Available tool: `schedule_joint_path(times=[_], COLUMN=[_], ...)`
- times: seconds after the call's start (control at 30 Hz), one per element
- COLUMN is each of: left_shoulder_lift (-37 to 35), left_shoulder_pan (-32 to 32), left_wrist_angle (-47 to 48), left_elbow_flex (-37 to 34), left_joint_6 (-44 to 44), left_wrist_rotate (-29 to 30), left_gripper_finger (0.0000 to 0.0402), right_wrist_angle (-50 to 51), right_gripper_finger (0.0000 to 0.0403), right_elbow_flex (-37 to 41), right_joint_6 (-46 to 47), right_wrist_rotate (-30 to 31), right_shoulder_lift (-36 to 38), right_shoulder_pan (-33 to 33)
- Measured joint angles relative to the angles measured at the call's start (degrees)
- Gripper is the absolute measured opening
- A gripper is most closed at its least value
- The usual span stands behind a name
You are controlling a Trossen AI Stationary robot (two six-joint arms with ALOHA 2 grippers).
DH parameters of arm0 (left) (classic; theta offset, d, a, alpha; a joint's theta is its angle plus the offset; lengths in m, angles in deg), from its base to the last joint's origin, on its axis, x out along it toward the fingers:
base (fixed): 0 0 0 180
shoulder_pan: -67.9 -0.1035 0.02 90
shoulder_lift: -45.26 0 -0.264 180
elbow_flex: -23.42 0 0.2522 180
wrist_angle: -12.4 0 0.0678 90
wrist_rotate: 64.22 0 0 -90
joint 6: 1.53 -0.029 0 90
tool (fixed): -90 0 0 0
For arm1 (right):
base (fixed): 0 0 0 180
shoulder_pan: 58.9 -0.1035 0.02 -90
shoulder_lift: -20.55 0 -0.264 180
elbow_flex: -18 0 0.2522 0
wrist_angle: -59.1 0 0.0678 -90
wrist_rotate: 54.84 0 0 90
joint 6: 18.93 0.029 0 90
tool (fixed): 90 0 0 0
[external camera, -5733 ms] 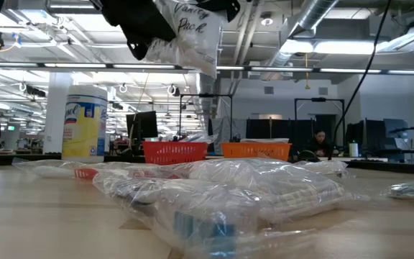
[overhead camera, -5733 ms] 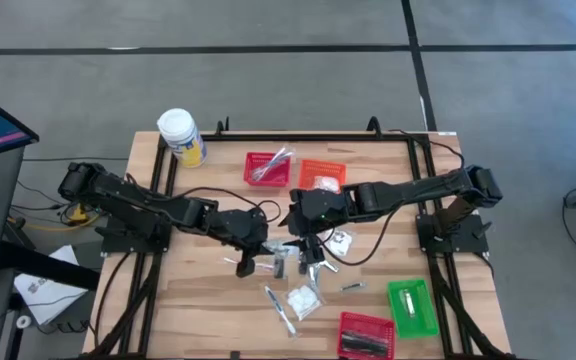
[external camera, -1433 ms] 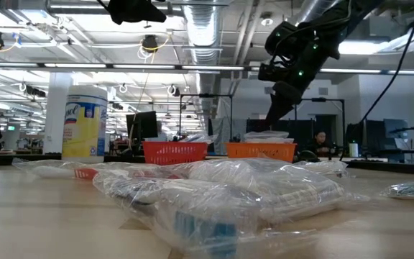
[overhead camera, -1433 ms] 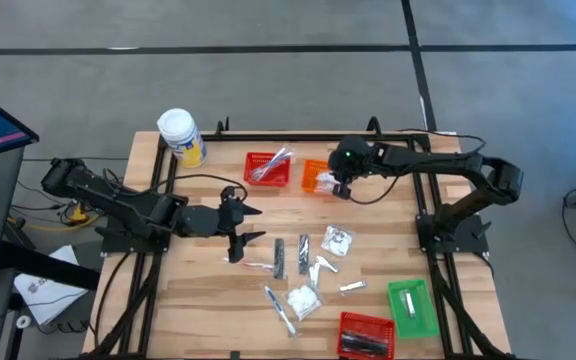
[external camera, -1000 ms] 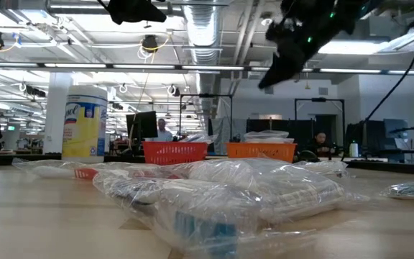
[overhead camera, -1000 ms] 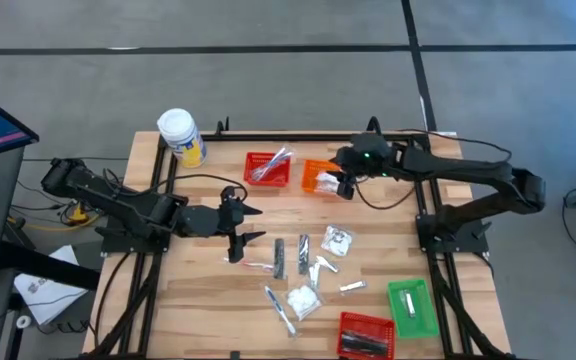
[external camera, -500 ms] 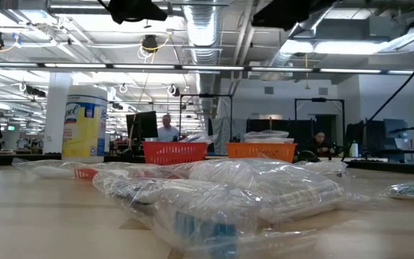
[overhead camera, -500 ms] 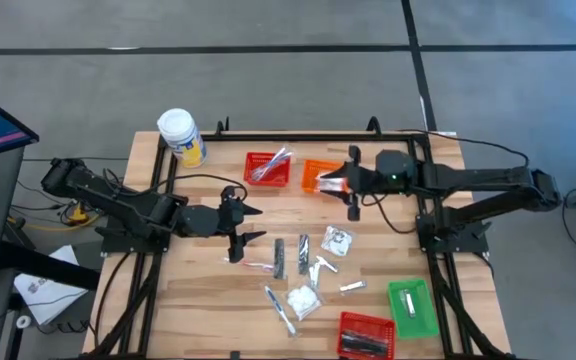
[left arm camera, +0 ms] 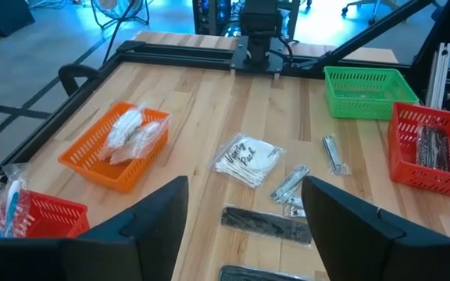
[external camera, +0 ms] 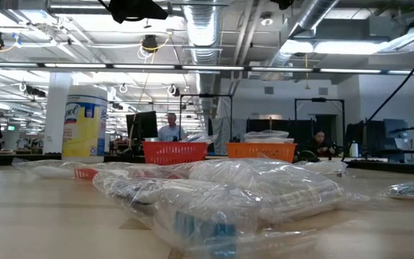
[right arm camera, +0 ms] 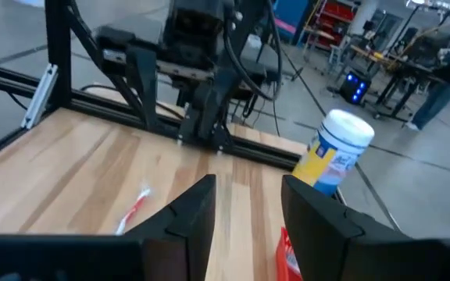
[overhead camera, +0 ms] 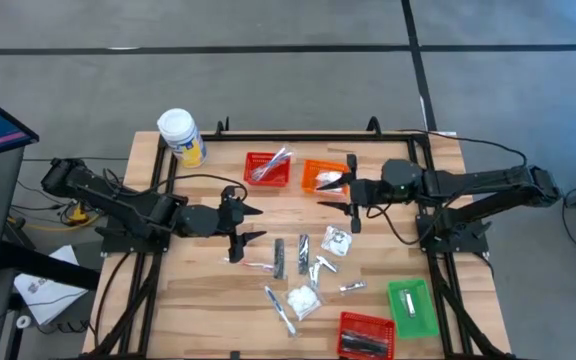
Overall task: Pick & Place Travel size toiletries
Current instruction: Put the silver nail cutter into the green bin
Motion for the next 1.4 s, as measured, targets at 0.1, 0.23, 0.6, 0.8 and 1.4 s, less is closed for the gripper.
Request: schedule_joint_path(times=[0.1, 0.23, 0.6, 0.8, 1.4], left_shoulder_lift=[0.0, 0.0, 1.75, 3.53, 17.51], left_shoulder_pan=[0.0, 0.0, -0.32, -1.61, -9.57], left_wrist_angle=[-0.09, -0.23, -2.13, -2.83, -4.29], left_elbow_flex=[0.0, 0.0, -0.02, -0.02, -0.04], left_joint_6=[-0.03, -0.13, -1.64, -1.53, 2.04], left_wrist_rotate=[0.01, 0.01, 0.07, -0.13, -26.81], left_gripper_finger=[0.0239, 0.0239, 0.0235, 0.0235, 0.0197], right_wrist_angle=[-1.52, -3.82, -4.5, 1.24, 3.83], right_gripper_finger=[0.0137, 0.0133, 0.0133, 0.0132, 0.0133], right_elbow_flex=[0.02, 0.01, -0.02, 0.11, 0.01], right_joint_6=[0.01, -0.01, 1.23, 0.76, 0.66], right_wrist_rotate=[0.0, 0.0, 0.0, 0.0, 0.02], right_shoulder_lift=[-0.02, -0.02, 6.47, 10.26, 11.02], right_shoulder_pan=[-1.02, -2.98, -8.52, -11.12, -8.94])
